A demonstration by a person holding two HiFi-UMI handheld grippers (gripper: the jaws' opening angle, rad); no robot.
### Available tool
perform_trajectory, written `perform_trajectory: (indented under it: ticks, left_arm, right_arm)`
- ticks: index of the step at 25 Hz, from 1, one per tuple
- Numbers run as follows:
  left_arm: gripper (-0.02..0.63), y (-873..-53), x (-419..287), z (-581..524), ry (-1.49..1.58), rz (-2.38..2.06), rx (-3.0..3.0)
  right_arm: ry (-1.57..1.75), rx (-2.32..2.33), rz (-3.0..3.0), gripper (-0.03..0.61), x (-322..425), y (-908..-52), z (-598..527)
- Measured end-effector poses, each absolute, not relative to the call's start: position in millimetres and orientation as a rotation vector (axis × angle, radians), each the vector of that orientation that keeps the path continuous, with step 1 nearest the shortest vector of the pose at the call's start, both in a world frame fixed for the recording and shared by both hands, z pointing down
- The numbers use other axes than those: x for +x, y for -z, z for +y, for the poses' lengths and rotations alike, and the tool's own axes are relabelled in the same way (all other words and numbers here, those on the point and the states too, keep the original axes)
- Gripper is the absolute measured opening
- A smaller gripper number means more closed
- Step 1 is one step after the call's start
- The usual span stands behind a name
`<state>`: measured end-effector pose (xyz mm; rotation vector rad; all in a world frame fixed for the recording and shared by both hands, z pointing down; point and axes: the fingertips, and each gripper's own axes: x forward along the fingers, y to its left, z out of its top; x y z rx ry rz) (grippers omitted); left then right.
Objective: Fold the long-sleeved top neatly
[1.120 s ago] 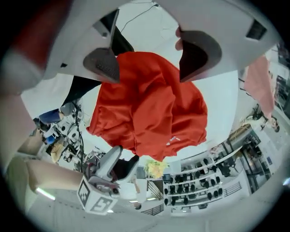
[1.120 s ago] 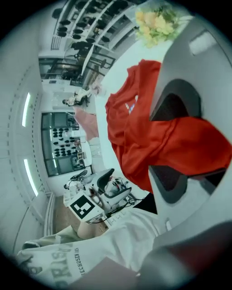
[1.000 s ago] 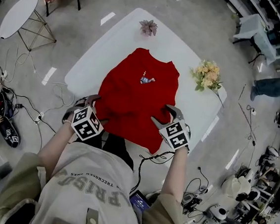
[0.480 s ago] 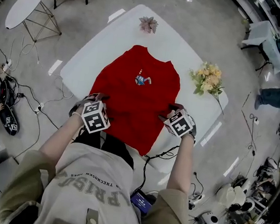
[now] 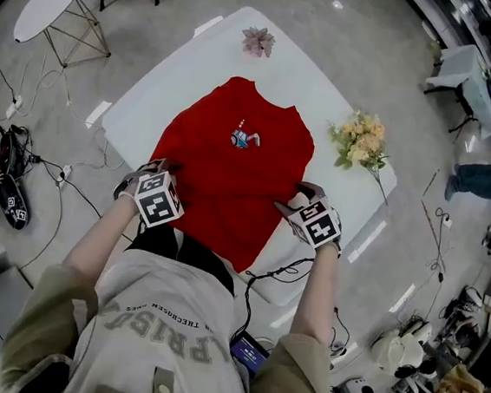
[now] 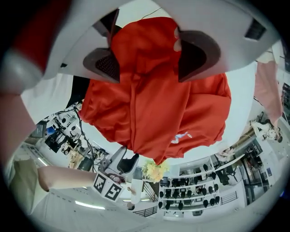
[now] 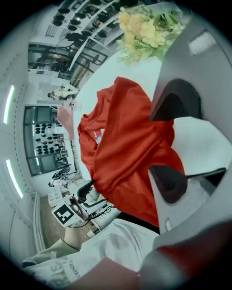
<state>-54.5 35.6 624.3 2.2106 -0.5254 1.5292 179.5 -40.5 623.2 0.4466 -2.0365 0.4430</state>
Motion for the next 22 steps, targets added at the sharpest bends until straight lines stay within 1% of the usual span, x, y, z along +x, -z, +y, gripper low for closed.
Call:
perform_trajectory:
  ticks: [4, 8, 16, 22]
  left_arm:
    - [0.394, -602.7, -79.9, 45.0, -1.497, -0.62, 2.234]
    - [0.394, -607.7, -119.2, 78.3, -1.473, -0.67, 2.183]
    - [0.394, -667.5, -167.5, 150.1, -1.383, -0.64, 2.033]
    - [0.394, -703.1, -158.3, 150.0, -1.364, -0.586, 2.079]
  right_arm:
    - [-0.416, 0.559, -2.152, 0.295, 169.5, -583.5, -18.3]
    - [-0.44, 0.612, -2.191, 0.295, 152.8, -567.9, 38.1]
    - [-0.569, 0.689, -2.05, 0.295, 125.7, -608.1, 167.9]
    - [-0.558, 0.808, -1.958, 0.295, 125.6, -623.7, 193.7]
